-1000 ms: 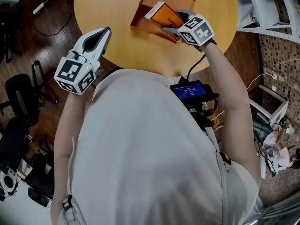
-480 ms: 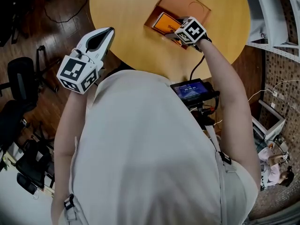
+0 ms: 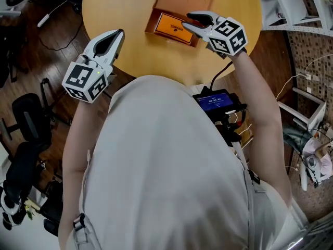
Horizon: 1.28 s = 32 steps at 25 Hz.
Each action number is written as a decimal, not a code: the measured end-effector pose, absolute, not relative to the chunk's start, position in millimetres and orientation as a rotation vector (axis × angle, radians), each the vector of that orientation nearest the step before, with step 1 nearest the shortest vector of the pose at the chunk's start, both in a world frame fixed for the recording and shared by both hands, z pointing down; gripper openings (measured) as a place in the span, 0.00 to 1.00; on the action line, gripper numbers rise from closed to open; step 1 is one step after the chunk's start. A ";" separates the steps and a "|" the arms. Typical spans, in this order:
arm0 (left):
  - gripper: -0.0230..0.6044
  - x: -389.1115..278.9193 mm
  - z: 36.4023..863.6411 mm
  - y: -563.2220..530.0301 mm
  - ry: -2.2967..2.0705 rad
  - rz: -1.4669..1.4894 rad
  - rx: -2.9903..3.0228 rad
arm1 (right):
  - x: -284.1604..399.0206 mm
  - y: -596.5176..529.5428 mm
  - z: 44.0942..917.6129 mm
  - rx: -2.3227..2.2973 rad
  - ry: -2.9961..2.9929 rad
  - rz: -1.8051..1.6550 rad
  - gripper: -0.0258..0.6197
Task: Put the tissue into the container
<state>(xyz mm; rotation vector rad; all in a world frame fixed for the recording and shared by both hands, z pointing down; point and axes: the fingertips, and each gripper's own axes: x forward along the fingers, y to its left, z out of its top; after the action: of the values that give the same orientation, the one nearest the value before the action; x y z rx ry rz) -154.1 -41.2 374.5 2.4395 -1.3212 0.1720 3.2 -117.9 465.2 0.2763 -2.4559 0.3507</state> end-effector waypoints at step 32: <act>0.04 -19.8 355.0 -104.7 -0.869 0.241 2.701 | 105.2 -80.0 329.0 0.729 -2.850 0.270 0.03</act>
<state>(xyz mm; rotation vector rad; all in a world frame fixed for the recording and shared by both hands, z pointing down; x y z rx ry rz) -19.8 -104.7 355.0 2.7010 -0.8687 0.2414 105.2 -80.0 329.0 0.7293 -2.8495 0.2700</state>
